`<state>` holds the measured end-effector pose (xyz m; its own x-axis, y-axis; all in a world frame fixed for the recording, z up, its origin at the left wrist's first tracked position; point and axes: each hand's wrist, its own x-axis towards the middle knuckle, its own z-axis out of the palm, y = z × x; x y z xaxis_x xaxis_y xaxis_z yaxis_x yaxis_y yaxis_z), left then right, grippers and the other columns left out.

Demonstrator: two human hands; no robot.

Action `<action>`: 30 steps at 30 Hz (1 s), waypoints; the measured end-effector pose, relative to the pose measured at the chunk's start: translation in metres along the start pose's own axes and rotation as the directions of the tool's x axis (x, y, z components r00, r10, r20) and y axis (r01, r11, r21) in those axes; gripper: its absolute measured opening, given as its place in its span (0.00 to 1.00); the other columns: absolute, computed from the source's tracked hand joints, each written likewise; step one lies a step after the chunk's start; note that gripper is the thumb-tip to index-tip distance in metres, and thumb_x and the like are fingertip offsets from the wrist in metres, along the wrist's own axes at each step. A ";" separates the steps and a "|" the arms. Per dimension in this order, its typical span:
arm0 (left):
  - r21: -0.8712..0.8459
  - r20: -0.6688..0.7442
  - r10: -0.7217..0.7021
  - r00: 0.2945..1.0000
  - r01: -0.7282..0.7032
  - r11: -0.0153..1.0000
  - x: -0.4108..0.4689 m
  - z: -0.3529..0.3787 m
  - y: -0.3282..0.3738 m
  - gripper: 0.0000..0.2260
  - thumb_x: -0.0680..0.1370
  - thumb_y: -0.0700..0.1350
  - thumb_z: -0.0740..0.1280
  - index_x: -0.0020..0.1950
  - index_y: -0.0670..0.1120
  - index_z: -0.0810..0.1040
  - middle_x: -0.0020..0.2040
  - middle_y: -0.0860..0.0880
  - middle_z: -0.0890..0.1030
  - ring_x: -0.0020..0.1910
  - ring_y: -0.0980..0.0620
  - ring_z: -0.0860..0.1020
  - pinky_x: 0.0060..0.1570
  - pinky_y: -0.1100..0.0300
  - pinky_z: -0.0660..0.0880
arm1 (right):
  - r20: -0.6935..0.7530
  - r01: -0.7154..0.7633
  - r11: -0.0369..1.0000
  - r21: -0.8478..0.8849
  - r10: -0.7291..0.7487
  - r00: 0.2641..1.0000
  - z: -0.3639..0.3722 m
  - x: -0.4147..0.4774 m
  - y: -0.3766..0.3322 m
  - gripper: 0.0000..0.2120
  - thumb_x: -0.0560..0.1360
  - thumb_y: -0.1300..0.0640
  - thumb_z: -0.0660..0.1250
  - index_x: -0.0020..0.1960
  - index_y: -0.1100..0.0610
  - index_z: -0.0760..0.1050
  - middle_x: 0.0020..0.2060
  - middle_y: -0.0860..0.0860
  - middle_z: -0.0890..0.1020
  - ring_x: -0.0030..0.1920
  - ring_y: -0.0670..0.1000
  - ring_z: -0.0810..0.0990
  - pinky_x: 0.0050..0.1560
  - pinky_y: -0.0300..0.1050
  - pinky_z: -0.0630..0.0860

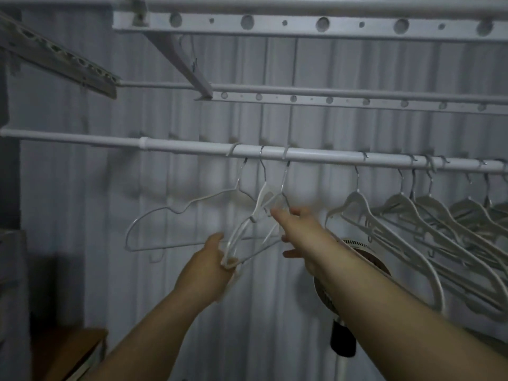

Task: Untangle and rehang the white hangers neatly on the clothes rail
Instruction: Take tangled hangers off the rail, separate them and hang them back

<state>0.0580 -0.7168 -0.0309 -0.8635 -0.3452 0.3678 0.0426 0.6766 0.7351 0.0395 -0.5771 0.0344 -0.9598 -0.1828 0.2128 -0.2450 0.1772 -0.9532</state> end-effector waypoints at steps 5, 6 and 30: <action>0.157 -0.002 0.136 0.991 -0.135 0.978 -0.003 -0.003 -0.010 0.13 0.80 0.47 0.54 0.62 0.49 0.71 0.50 0.47 0.79 0.47 0.48 0.77 0.45 0.60 0.69 | -0.061 -0.026 0.993 0.116 0.033 0.998 0.032 0.012 -0.002 0.28 0.75 0.49 0.62 0.71 0.58 0.57 0.55 0.51 0.75 0.49 0.50 0.72 0.34 0.36 0.66; 0.168 -0.024 0.197 0.980 -0.191 0.967 -0.004 -0.005 -0.011 0.13 0.81 0.48 0.52 0.62 0.49 0.70 0.48 0.49 0.78 0.47 0.49 0.76 0.44 0.61 0.67 | -0.072 -0.033 0.994 0.107 0.041 0.997 0.037 0.014 -0.002 0.30 0.75 0.49 0.63 0.71 0.58 0.56 0.55 0.52 0.74 0.45 0.50 0.73 0.32 0.36 0.65; -0.040 -0.077 0.208 0.975 -0.211 0.977 -0.011 -0.004 0.013 0.12 0.81 0.45 0.52 0.58 0.47 0.72 0.36 0.50 0.81 0.42 0.47 0.79 0.47 0.58 0.73 | -0.063 -0.087 0.981 0.171 0.099 0.993 -0.010 0.017 0.019 0.12 0.76 0.68 0.53 0.37 0.60 0.69 0.27 0.54 0.69 0.16 0.47 0.67 0.17 0.31 0.66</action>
<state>0.0705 -0.7070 -0.0235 -0.7945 -0.2461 0.5552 0.2442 0.7076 0.6631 0.0169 -0.5668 0.0218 -0.9861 -0.1034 0.1302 -0.1334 0.0243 -0.9908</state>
